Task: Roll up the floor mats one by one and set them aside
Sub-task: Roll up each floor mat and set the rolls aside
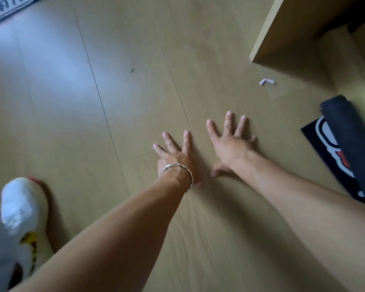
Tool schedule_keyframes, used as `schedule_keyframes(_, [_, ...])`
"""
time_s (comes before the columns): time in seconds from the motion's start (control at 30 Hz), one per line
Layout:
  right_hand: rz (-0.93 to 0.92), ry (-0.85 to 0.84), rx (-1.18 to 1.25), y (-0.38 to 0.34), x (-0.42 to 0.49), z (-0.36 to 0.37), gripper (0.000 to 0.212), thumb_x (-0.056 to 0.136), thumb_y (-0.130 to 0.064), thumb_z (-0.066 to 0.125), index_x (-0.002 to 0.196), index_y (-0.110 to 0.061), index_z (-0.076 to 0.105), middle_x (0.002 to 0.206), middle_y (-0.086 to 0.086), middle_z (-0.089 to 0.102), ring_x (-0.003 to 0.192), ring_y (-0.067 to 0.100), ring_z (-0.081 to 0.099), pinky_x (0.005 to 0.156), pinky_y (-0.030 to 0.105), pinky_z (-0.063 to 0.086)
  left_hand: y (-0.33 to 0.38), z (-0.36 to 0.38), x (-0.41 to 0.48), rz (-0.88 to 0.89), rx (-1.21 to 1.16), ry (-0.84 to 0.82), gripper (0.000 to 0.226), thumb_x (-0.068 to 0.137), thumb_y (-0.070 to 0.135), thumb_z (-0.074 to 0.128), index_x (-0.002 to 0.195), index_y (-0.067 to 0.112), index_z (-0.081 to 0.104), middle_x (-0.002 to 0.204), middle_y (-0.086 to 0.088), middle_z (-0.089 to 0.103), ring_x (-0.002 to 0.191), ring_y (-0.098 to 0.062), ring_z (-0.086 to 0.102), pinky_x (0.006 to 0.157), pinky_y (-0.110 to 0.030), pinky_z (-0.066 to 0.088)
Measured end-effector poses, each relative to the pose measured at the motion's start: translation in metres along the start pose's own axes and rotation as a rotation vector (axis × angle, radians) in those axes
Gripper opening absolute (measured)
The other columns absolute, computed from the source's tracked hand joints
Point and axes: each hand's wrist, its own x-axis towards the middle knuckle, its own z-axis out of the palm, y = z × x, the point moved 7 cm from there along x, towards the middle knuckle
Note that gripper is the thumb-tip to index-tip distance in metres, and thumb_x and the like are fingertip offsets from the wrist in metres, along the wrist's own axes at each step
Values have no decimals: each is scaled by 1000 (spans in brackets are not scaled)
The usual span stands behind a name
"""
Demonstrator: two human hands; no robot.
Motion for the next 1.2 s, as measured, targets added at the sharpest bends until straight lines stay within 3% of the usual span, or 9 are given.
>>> schedule_keyframes(0.2, [-1, -48, -192, -6, -6, -22, 103, 90, -46, 58, 149, -10, -18, 149, 39, -11, 137, 58, -5, 111, 62, 9, -7, -12, 9, 107, 98, -20, 91, 90, 9, 55, 147, 36, -11, 153, -24, -11, 137, -51, 15, 102, -44, 37])
schedule_keyframes(0.4, [107, -244, -210, -9, -3, -42, 89, 93, -50, 51, 152, -23, -10, 156, 27, -7, 143, 44, 12, 110, 52, 25, -24, -47, 19, 351, 232, -190, 87, 86, 31, 60, 150, 31, 1, 153, -10, 24, 133, -28, 38, 104, -35, 36])
schedule_keyframes(0.53, [151, -256, -157, -35, 2, -62, 65, 91, -45, 53, 148, -21, 32, 150, 6, 39, 132, 30, 44, 105, 45, 41, -87, -135, 40, 367, 353, -232, 76, 88, 39, 60, 149, 26, 16, 148, -2, 36, 134, -21, 37, 106, -28, 30])
schedule_keyframes(0.6, [94, -176, -42, -71, 3, -91, 56, 92, -42, 54, 141, -16, 45, 145, 7, 46, 129, 29, 47, 104, 40, 41, -123, -193, 51, 345, 494, -141, 77, 90, 36, 58, 150, 21, 13, 146, -2, 39, 133, -20, 37, 104, -25, 30])
schedule_keyframes(0.73, [-58, 106, 96, -147, -8, -198, 47, 96, -37, 49, 139, -18, 48, 142, 10, 49, 127, 30, 48, 102, 33, 42, -159, -284, 91, 334, 551, 58, 77, 92, 39, 54, 150, 17, 9, 151, -4, 31, 137, -22, 31, 107, -26, 25])
schedule_keyframes(0.87, [-92, 308, 199, -194, -7, -300, 43, 93, -34, 48, 135, -27, 52, 136, 8, 55, 120, 28, 53, 100, 33, 44, -182, -327, 152, 379, 263, 232, 83, 85, 44, 62, 150, 24, 14, 149, -7, 34, 136, -26, 33, 110, -37, 30])
schedule_keyframes(1.03, [-47, 271, 54, -253, 43, -365, 34, 90, -31, 48, 116, -19, 64, 122, 9, 64, 112, 29, 57, 95, 38, 47, -274, -307, 223, 139, -54, 178, 115, 73, 42, 76, 146, 35, -13, 155, -10, -19, 142, -35, -14, 104, -67, 23])
schedule_keyframes(1.13, [-70, 239, -28, -303, 73, -395, 35, 89, -36, 47, 120, -28, 61, 126, 3, 62, 118, 25, 54, 100, 40, 44, -337, -287, 253, -31, -398, 197, 97, 85, 34, 64, 144, 42, -13, 155, -5, -22, 141, -37, -16, 99, -70, 23])
schedule_keyframes(1.2, [-113, 218, -76, -329, 82, -405, 37, 90, -36, 46, 125, -31, 58, 130, 1, 60, 120, 24, 53, 101, 38, 43, -346, -281, 262, 0, -365, 203, 105, 76, 30, 74, 141, 50, -6, 153, -1, -25, 140, -39, -17, 92, -70, 32])
